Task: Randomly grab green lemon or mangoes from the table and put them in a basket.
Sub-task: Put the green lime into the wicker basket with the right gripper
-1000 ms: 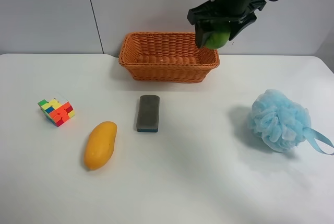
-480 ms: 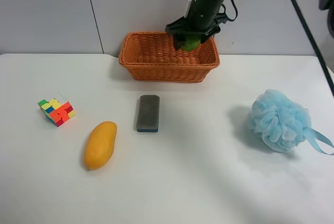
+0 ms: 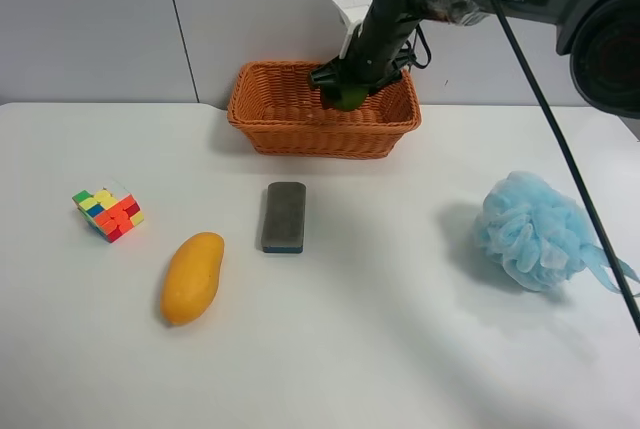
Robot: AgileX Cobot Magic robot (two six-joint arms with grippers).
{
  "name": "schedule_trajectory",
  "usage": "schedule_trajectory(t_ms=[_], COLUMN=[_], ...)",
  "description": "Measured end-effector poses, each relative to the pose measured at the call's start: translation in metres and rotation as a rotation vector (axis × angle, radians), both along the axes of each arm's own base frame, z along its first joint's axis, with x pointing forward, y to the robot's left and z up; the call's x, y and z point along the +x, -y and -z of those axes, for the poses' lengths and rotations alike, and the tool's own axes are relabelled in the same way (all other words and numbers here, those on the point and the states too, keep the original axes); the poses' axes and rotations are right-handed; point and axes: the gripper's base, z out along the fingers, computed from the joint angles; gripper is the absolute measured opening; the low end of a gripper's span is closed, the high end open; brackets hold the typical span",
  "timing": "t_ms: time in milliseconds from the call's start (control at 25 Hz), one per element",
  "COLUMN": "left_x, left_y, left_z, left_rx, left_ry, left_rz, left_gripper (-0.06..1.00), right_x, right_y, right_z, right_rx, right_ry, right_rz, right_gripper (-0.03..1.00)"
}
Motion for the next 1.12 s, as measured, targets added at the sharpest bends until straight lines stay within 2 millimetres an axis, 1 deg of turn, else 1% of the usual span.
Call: schedule_trajectory(t_ms=[360,440,520,640,920,1040,1120], left_x=[0.0,0.0,0.0,0.0,0.0,0.0,0.0], left_y=[0.0,0.0,0.0,0.0,0.0,0.0,0.0], left_z=[0.0,0.0,0.0,0.0,0.0,0.0,0.0], left_rx=[0.0,0.0,0.0,0.0,0.0,0.0,0.0], left_ry=[0.0,0.0,0.0,0.0,0.0,0.0,0.0], left_rz=[0.0,0.0,0.0,0.0,0.0,0.0,0.0], left_gripper=[0.99,0.99,0.99,0.99,0.99,0.99,0.99], right_x=[0.001,0.0,0.001,0.0,-0.001,-0.006,-0.013], right_y=[0.0,0.0,0.0,0.001,0.002,0.004,0.006], right_z=[0.002,0.002,0.001,0.001,0.002,-0.009,-0.026], right_rx=[0.001,0.0,0.0,-0.004,-0.012,-0.021,-0.025], right_ry=[0.003,0.001,0.001,-0.004,-0.024,-0.045,-0.056], right_rz=[0.0,0.0,0.0,0.001,0.002,0.003,0.004], right_gripper=[0.76,0.89,0.95,0.98,0.99,0.99,0.99])
